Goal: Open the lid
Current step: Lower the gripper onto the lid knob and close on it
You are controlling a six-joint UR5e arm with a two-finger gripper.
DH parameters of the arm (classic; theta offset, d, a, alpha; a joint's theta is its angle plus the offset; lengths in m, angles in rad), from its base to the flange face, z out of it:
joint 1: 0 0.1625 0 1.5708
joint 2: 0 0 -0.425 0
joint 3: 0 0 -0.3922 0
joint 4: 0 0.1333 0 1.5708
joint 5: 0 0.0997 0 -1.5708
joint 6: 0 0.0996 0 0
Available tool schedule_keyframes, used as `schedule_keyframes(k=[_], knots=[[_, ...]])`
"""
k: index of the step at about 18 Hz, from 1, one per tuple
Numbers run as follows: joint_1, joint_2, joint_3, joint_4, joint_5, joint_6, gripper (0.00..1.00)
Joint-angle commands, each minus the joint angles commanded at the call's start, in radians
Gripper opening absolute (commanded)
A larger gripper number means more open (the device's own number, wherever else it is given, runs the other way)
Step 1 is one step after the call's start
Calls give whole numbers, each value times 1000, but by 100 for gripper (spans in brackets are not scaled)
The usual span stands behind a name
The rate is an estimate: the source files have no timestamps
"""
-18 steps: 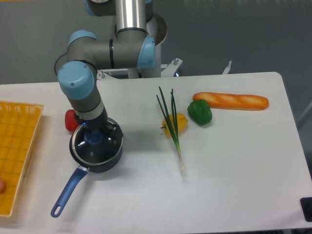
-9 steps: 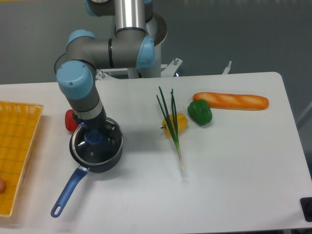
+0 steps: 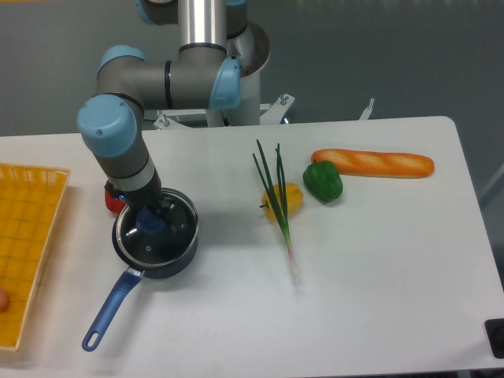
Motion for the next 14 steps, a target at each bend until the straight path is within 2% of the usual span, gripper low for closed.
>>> schedule_keyframes(k=[14], knots=[[-20,-23,-8,-3,17,-2,100]])
